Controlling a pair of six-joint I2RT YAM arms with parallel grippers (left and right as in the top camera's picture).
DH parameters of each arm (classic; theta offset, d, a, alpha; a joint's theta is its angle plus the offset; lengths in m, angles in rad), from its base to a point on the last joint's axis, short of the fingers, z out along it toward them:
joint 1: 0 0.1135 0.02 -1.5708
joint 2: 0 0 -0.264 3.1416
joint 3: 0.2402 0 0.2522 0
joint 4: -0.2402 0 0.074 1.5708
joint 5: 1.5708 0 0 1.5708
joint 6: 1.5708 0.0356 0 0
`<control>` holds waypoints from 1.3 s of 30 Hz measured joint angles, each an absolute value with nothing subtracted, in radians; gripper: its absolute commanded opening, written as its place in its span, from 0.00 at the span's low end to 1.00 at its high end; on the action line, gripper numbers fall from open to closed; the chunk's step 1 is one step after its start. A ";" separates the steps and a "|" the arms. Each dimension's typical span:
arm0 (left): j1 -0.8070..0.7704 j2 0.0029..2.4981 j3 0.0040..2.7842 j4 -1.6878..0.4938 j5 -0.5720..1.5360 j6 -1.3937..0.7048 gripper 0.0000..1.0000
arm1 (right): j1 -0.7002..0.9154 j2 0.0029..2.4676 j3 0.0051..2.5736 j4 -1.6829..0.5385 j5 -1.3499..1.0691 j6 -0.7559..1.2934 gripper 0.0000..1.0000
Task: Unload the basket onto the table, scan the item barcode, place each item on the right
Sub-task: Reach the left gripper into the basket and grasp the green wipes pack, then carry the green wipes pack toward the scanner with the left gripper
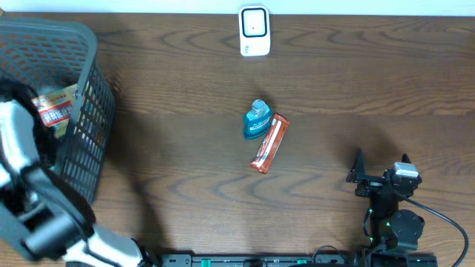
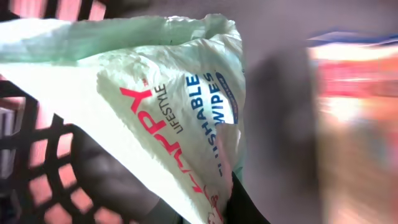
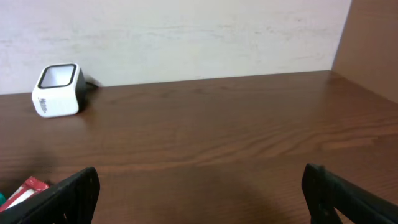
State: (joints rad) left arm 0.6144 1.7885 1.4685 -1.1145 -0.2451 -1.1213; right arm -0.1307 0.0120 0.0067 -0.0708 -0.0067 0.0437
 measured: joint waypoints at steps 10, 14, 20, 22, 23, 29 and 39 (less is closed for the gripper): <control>0.570 1.320 1.531 -0.968 0.043 -1.115 0.07 | -0.131 0.012 0.007 -0.071 -0.007 0.044 0.99; 0.429 1.193 1.532 -0.870 0.101 -1.046 0.07 | -0.131 0.012 0.007 -0.071 -0.007 0.044 0.99; 0.144 1.104 1.532 -0.804 0.102 -0.830 0.08 | -0.131 0.012 0.007 -0.071 -0.007 0.044 0.99; 0.052 1.107 1.532 -0.810 0.086 -0.750 0.08 | -0.131 0.012 0.007 -0.071 -0.007 0.044 0.99; 0.007 1.114 1.532 -0.820 0.076 -0.714 0.08 | -0.131 0.012 0.007 -0.071 -0.007 0.044 0.99; -0.199 1.209 1.532 -0.902 -0.025 -0.594 0.08 | -0.131 0.012 0.007 -0.071 -0.007 0.044 0.99; -0.339 1.498 1.532 -1.028 -0.090 -0.546 0.08 | -0.131 0.012 0.007 -0.071 -0.007 0.044 0.99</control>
State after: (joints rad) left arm -0.3389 1.4979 1.5318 -1.0279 -0.0898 -0.5457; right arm -0.1307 0.0120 0.0067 -0.0708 -0.0067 0.0437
